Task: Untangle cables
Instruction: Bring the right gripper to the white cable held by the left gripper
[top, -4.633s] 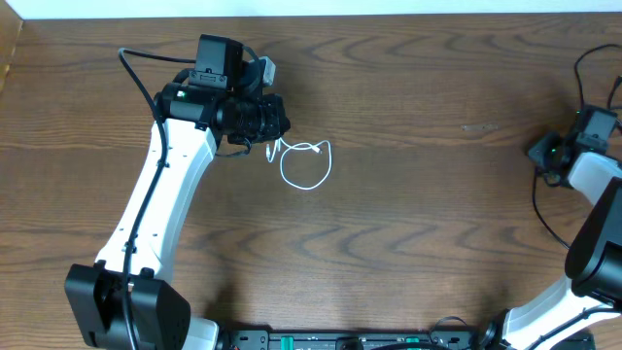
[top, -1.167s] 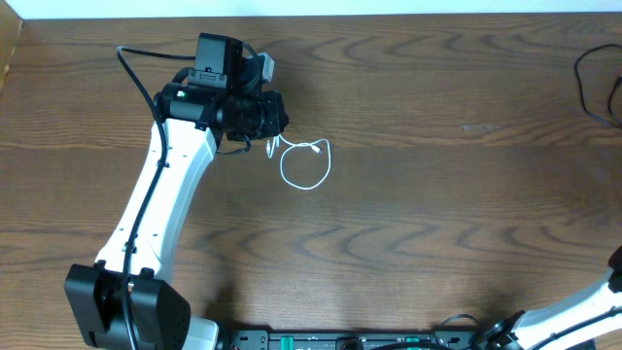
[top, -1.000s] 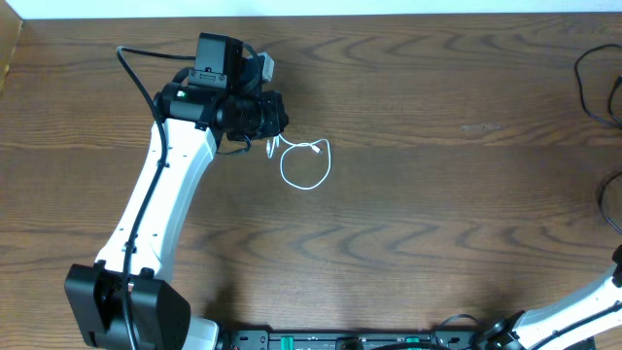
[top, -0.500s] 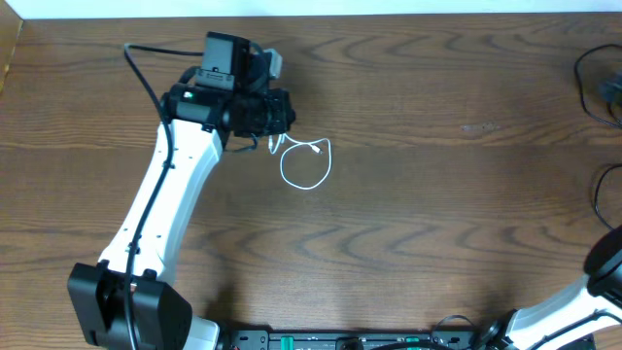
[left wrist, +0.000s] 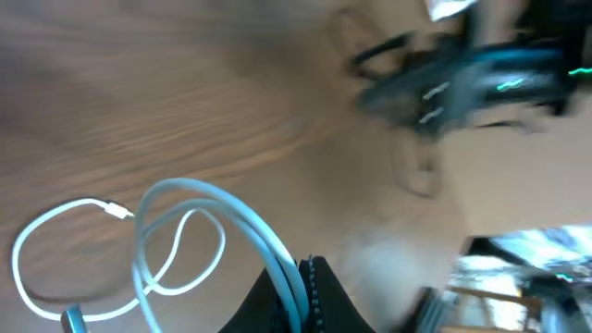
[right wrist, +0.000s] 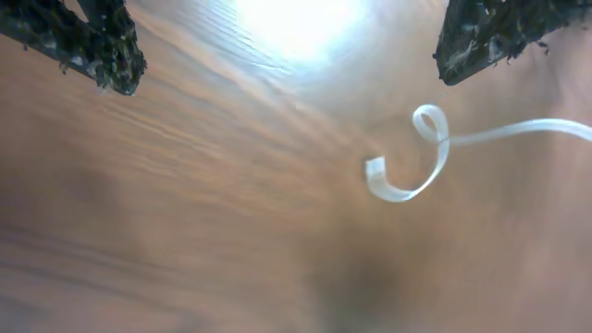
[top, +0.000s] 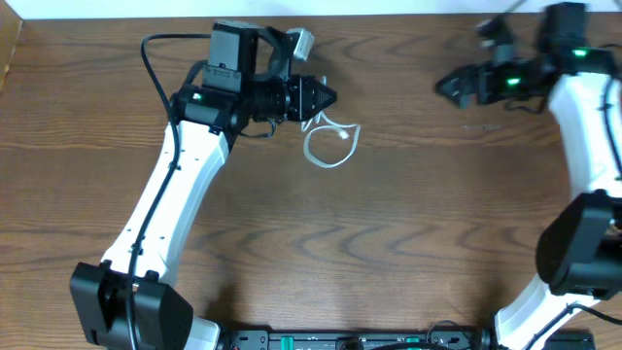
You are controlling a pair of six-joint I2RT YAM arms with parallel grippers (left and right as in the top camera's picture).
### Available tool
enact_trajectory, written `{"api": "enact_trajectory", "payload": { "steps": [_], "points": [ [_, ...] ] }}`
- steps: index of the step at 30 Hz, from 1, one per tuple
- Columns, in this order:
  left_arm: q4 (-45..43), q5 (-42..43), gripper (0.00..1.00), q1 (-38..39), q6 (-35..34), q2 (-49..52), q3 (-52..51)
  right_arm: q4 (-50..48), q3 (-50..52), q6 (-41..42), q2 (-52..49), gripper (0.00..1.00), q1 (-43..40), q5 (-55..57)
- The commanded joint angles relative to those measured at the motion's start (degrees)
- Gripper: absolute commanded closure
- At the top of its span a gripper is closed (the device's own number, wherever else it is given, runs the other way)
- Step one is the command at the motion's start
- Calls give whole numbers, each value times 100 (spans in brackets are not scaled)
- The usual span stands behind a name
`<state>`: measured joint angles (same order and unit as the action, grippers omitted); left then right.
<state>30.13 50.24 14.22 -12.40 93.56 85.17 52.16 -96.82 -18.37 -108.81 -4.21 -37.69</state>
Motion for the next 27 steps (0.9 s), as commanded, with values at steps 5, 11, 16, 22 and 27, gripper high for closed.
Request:
{"api": "enact_trajectory", "payload": {
  "steps": [5, 11, 16, 22, 27],
  "points": [
    [-247, 1261, 92, -173, -857, 52, 33, -118, -61, -1360, 33, 6, 839, -717],
    [-284, 1381, 92, -173, -914, 52, 35, -415, -61, -1364, 24, 7, 1185, -1432],
    [-286, 1362, 92, -173, -911, 52, 33, -632, -61, -1241, -7, 21, 1303, -2439],
    [-306, 1364, 92, -173, -918, 52, 33, -1349, -57, 109, -7, 22, 1453, -2562],
    [-376, 1364, 92, -173, -1086, 52, 33, -1799, -55, 920, -52, 23, 1674, -2415]
  ]
}}
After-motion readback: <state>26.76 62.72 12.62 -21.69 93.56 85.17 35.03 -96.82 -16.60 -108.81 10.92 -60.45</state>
